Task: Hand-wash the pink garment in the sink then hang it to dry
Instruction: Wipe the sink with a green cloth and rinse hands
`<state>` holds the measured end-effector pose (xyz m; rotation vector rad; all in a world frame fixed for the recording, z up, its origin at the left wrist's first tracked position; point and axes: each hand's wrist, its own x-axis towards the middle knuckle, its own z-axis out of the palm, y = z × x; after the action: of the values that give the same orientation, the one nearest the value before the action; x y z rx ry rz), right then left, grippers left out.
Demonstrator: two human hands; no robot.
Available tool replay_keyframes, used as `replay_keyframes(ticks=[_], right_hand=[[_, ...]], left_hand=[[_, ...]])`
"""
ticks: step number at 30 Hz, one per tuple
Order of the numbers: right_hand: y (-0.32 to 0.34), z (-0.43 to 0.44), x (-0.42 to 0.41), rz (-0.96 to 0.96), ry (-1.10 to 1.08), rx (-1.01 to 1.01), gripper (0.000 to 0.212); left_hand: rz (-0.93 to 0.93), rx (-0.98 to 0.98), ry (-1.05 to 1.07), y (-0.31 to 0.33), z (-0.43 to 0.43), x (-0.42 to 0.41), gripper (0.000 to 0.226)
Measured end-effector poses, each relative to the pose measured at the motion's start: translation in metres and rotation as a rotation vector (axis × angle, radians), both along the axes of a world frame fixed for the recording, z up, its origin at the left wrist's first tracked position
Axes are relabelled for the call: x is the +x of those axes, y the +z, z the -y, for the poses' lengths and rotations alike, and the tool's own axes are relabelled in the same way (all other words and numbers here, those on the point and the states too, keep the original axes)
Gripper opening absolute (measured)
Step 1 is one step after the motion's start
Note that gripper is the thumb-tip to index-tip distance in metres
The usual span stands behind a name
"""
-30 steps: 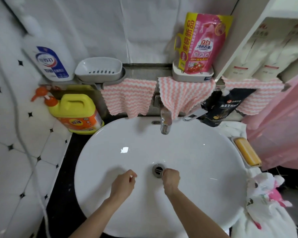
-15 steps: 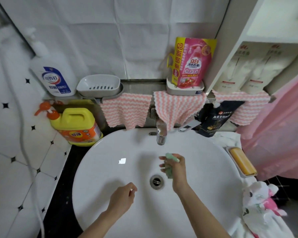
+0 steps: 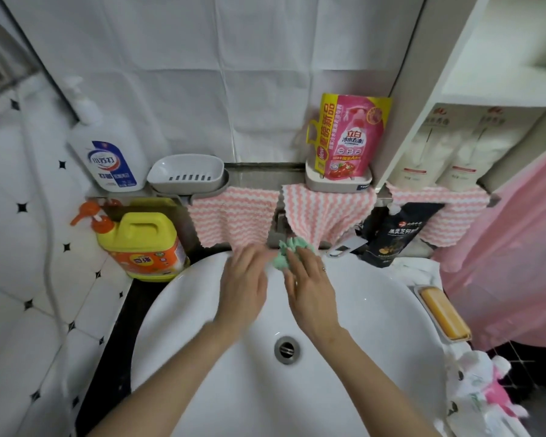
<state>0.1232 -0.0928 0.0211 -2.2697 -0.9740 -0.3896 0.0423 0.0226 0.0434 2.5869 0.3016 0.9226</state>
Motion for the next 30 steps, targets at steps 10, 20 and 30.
replay_keyframes(ticks=[10,20,30], right_hand=[[0.020,-0.033,0.052,-0.146,0.073,-0.278,0.062],[0.001,-0.021,0.020,-0.085,0.096,-0.448,0.064],[0.008,-0.040,0.025,-0.055,0.034,-0.570,0.068]], left_hand=[[-0.246,0.528,-0.106,0.056,-0.073,0.124,0.027],[-0.052,0.534,-0.054,0.041,-0.074,0.132,0.020],[-0.099,0.538,-0.037,0.042,-0.071,0.131,0.021]])
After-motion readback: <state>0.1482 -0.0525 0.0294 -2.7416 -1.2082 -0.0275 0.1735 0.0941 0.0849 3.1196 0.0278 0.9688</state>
